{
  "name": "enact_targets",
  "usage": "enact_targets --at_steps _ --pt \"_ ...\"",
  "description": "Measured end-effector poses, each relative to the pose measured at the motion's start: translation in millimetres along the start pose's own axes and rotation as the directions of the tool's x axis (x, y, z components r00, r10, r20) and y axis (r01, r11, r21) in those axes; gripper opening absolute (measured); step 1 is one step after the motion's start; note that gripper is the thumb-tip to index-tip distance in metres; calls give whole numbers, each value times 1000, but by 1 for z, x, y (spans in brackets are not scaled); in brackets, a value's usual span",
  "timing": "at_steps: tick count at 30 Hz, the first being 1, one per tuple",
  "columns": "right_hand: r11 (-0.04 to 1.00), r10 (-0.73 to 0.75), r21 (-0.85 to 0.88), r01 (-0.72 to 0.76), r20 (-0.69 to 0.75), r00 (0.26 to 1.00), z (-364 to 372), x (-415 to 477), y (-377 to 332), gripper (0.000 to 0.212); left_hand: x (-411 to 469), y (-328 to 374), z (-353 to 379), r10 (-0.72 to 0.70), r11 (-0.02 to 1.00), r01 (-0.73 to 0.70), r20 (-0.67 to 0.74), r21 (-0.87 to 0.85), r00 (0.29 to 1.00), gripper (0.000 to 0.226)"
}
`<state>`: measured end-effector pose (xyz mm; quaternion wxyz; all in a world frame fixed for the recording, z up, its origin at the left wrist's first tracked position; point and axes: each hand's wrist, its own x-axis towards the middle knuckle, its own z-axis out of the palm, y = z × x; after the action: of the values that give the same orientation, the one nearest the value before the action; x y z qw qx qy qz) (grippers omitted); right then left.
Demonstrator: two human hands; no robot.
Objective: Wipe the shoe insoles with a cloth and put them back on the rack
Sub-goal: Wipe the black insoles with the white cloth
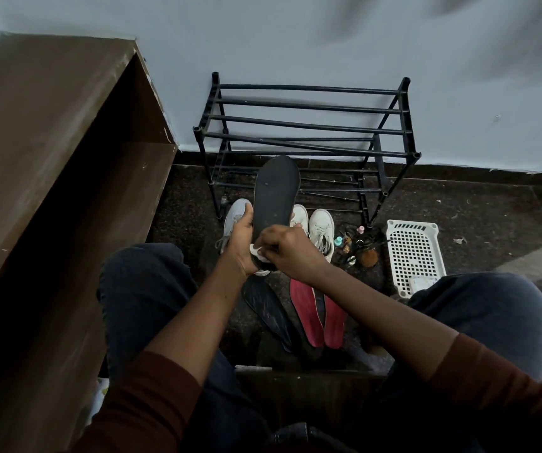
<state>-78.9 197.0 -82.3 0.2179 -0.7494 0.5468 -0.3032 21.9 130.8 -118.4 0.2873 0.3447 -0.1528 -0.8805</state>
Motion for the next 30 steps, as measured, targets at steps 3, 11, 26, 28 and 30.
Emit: enact_targets --at_steps 3,11,26,28,30 --pt "995 42 -91 -50 -94 995 -4 16 10 16 -4 -2 2 -10 1000 10 -2 7 1000 73" --pt "928 295 -128 -350 -325 899 -32 57 47 16 -18 -7 6 -214 969 203 67 139 975 70" --pt "405 830 784 -470 -100 548 -14 30 81 23 -11 -20 -38 -26 978 100 -374 181 927 34" --pt "278 824 844 -458 34 565 11 14 76 22 -9 -29 -47 79 980 15 -451 200 889 19" --pt "206 815 858 -470 115 568 38 -2 79 20 -8 -38 -61 128 977 -21 -497 214 858 18"
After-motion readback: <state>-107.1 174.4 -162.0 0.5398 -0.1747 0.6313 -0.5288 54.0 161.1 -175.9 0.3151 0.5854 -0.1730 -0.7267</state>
